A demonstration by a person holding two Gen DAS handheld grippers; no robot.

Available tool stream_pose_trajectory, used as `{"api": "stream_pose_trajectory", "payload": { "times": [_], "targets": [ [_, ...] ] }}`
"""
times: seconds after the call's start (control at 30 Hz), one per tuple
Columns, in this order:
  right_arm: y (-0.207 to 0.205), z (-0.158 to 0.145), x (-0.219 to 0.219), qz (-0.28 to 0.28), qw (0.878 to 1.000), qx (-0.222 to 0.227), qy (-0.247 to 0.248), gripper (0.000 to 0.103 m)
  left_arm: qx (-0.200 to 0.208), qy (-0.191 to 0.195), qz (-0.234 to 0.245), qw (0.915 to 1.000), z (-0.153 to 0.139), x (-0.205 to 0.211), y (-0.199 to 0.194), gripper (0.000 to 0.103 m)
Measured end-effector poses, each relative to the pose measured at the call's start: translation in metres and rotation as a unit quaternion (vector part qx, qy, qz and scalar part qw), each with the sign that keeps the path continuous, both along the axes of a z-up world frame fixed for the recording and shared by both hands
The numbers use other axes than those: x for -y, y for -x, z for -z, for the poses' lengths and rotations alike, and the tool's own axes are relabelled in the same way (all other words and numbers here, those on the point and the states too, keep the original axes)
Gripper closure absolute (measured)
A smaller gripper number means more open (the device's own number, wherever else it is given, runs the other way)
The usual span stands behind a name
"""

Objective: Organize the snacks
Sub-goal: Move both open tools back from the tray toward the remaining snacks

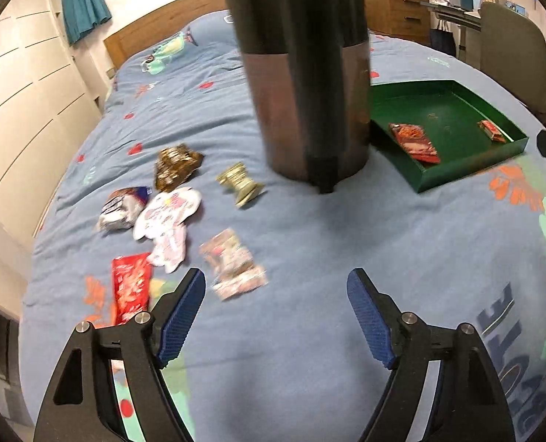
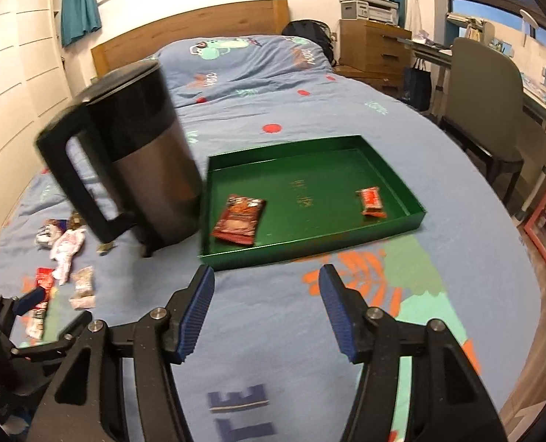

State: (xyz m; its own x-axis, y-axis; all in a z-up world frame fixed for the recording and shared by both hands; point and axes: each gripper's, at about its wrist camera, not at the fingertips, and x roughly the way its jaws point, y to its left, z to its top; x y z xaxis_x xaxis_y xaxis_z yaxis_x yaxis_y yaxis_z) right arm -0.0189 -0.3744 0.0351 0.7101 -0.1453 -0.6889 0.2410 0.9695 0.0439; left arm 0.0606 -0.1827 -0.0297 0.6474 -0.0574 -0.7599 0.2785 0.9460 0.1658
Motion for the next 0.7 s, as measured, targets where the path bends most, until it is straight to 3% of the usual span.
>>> {"api": "stream_pose_trajectory", "payload": {
  "times": [0.17,0.37,0.7],
  "targets": [
    [0.009,-0.004,-0.03,-0.023,1.0,0.007,-0.001,0.0,0.002,0.006,-0.016,0.9999,-0.002,-0.028,0.011,0.027],
    [0.023,-0.017,-0.06,-0.04,0.999,0.022,0.007,0.0,0.006,0.021,-0.041,0.9989,-0.012,-0.064,0.021,0.019],
    [0.037,-0.008,-0.113,-0.09,0.996,-0.005,0.013,0.0,0.03,0.035,-0.089,0.995,-0.041,-0.129,0.041,0.013]
  ]
}}
